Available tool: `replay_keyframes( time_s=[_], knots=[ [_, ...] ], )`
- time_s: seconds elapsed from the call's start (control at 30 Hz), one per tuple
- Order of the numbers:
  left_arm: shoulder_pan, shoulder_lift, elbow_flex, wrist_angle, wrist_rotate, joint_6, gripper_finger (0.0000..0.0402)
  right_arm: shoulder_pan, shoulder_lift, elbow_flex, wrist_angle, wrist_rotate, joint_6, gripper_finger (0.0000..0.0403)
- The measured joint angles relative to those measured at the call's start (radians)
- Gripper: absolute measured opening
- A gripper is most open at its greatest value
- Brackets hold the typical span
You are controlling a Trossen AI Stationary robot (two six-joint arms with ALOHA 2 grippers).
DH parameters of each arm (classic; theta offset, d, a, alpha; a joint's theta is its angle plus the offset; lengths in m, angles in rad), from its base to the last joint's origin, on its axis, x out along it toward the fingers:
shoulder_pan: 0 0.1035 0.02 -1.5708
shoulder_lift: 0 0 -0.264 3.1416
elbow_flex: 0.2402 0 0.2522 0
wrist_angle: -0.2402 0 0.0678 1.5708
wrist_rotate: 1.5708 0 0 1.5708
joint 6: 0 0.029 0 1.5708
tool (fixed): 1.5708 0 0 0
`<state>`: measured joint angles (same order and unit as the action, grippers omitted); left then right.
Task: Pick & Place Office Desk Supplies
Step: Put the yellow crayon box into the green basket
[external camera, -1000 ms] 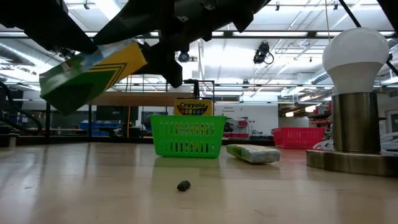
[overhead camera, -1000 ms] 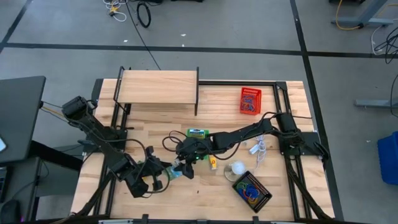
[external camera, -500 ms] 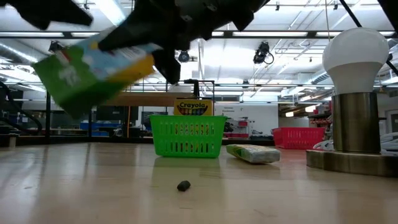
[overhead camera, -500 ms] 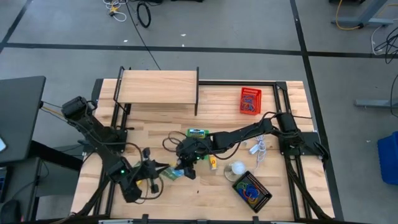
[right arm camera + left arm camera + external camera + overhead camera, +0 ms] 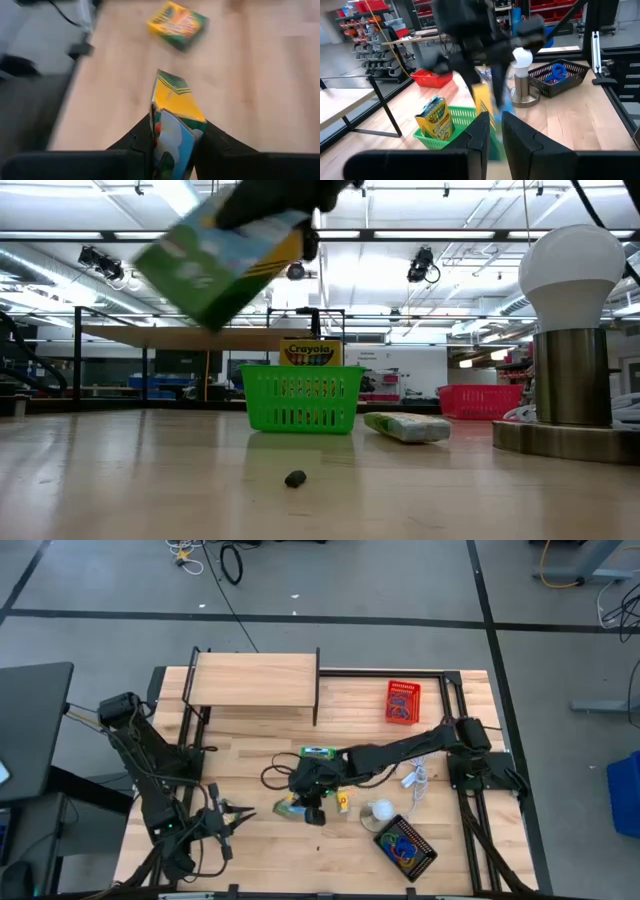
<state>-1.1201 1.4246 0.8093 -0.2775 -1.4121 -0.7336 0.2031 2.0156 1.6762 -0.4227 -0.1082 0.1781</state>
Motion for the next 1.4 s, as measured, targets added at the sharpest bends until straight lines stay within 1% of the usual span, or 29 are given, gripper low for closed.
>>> replay_keyframes(
  time_s=[0.17, 0.2, 0.27, 0.37, 0.53, 0.6, 1.0, 1.27, 1.37, 1.4],
  knots=[
    [0.007, 0.0, 0.0, -0.013, 0.002, -0.014, 0.0058, -0.002, -0.004, 0.168, -0.37, 0.157, -0.114, 0.0094],
    [0.009, 0.0, 0.0, -0.016, 0.002, -0.014, 0.0058, -0.006, -0.006, 0.189, -0.42, 0.183, -0.131, 0.0094],
    [0.014, 0.0, 0.0, -0.017, 0.002, -0.013, 0.0059, -0.014, -0.007, 0.206, -0.496, 0.216, -0.156, 0.0094],
    [0.017, 0.0, 0.0, -0.019, 0.004, -0.014, 0.0059, -0.028, -0.003, 0.203, -0.595, 0.235, -0.202, 0.0094],
    [0.028, 0.0, 0.0, -0.022, 0.006, -0.01, 0.0059, -0.047, 0.024, 0.192, -0.605, 0.243, -0.312, 0.0094],
    [0.031, 0.0, 0.0, -0.028, 0.007, -0.013, 0.0059, -0.052, 0.041, 0.193, -0.574, 0.245, -0.355, 0.0094],
    [0.035, 0.001, -0.002, -0.048, 0.018, -0.037, 0.0059, -0.092, 0.147, 0.193, -0.559, 0.288, -0.529, 0.0094],
    [0.035, 0.002, -0.002, -0.049, 0.018, -0.053, 0.0059, -0.095, 0.17, 0.194, -0.523, 0.297, -0.57, 0.0094],
    [0.035, 0.002, -0.002, -0.049, 0.018, -0.062, 0.0059, -0.094, 0.17, 0.194, -0.509, 0.324, -0.571, 0.0095],
    [0.035, 0.002, -0.002, -0.049, 0.018, -0.063, 0.0059, -0.093, 0.17, 0.194, -0.508, 0.334, -0.572, 0.0106]
  ],
)
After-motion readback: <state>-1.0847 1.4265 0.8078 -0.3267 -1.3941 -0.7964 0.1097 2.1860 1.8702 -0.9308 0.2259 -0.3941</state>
